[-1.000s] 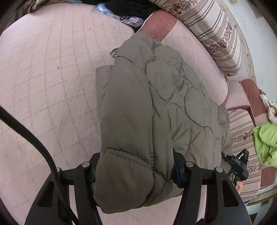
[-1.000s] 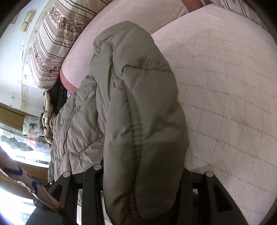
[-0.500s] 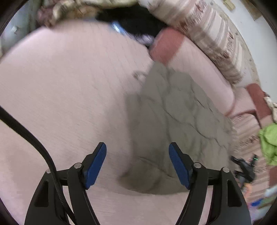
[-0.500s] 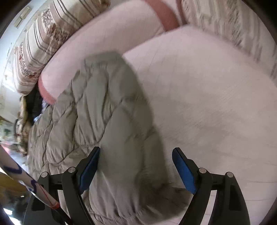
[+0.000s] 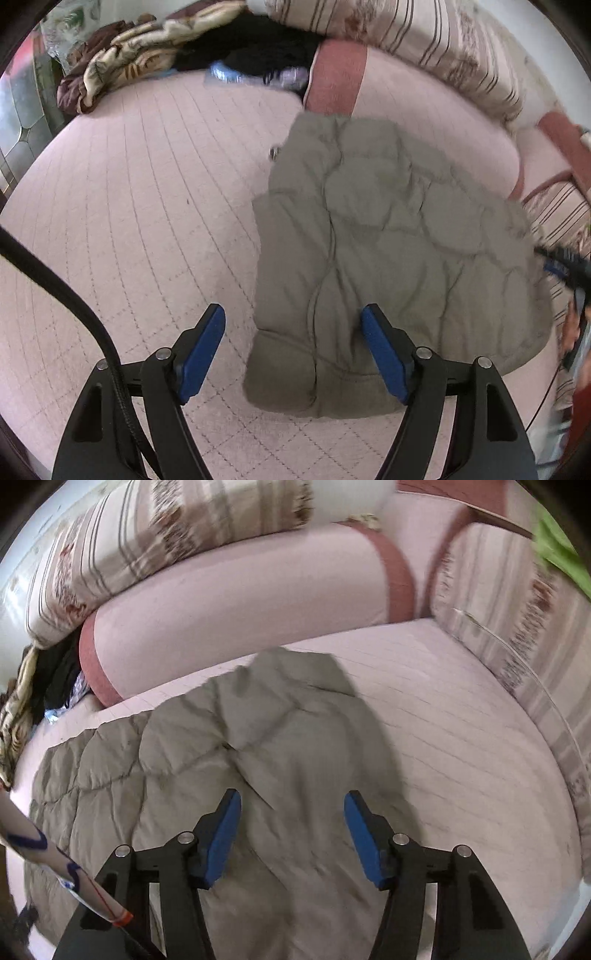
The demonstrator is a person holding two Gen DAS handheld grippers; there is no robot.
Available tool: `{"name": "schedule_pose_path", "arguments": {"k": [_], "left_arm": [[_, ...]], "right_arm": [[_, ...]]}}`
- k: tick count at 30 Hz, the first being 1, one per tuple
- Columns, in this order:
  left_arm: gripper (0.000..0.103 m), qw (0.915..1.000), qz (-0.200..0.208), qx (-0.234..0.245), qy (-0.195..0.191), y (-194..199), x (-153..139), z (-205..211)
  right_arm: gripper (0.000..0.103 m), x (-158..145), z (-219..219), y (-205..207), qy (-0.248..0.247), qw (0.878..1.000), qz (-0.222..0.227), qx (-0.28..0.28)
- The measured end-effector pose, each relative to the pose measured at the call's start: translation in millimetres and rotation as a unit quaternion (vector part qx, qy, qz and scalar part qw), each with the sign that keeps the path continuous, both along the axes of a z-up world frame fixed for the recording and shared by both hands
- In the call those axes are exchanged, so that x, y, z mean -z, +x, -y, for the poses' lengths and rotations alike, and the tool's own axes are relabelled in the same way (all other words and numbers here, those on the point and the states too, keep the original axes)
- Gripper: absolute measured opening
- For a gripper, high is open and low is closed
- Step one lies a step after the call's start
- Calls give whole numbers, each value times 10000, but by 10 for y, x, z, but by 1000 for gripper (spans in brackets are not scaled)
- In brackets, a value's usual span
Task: Fold large clothes
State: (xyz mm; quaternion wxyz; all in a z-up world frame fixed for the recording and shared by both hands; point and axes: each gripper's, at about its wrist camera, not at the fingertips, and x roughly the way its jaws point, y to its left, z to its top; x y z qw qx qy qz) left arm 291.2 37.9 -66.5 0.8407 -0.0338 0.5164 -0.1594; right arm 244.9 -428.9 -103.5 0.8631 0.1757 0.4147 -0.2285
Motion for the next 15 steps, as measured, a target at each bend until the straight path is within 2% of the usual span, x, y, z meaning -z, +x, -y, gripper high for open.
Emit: {"name": "schedule_pose_path", "arguments": {"k": [3,8,10,12,15], "left_arm": [[79,9994,-305,-64,-166,83,117,-34],[84,9971,-593,-128,-464,213,199,-103],[84,9967,-626,-151,-496,240,207,-81],[84,9972,-598,-175,-410,248,203,-58],[84,9983,-485,-193,-262,197,188,-21]], "right_arm": [[63,202,67,311,-272,9990,-305,158],[64,441,345,496,-213,9966,-614,513],[64,392,367,498,-236,9961,-619,586],[64,245,304,388,-564,9946,-547,685],[62,45,92,84,-590,9973,-283,344]]}}
